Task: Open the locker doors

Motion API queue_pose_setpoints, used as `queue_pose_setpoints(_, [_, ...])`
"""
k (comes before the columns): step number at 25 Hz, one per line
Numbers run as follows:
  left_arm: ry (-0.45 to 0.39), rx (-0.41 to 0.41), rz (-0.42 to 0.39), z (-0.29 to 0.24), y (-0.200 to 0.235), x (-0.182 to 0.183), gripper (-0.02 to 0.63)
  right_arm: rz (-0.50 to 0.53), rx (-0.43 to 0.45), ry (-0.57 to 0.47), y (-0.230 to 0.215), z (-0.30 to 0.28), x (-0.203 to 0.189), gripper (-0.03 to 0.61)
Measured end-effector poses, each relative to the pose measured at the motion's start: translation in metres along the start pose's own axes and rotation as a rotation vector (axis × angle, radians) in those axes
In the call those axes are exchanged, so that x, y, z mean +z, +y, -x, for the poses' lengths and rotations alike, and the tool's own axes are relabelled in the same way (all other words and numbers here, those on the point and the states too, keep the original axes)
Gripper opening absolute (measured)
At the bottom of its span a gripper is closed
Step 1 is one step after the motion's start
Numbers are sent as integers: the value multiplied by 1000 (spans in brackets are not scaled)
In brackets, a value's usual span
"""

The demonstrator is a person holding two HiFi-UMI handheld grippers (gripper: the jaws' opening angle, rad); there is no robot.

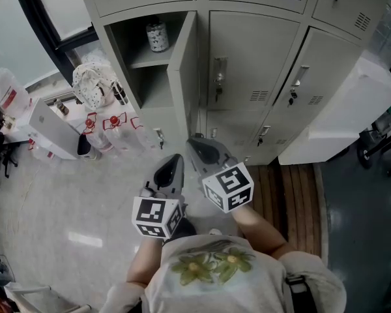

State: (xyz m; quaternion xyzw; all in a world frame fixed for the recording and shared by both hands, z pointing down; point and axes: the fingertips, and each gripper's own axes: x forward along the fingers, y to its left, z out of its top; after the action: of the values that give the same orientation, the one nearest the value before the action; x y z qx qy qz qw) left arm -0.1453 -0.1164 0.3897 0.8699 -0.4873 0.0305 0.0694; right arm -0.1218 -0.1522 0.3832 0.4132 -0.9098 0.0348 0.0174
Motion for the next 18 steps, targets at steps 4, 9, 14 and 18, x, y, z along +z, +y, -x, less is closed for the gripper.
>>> queue_pose_setpoints(4, [-3, -1, -6, 2, -4, 1, 28, 15, 24, 3, 13, 6, -3, 29])
queue_pose_setpoints(9, [-7, -2, -2, 8, -9, 0, 28, 10, 36, 3, 23, 20, -9, 29])
queue_pose_setpoints(14, [-6, -10, -30, 16, -19, -2, 28, 12, 61, 14, 31, 33, -18, 29])
queue_pose_setpoints(18, [-16, -11, -45, 24, -31, -4, 28, 7, 69, 17, 37, 43, -23, 29])
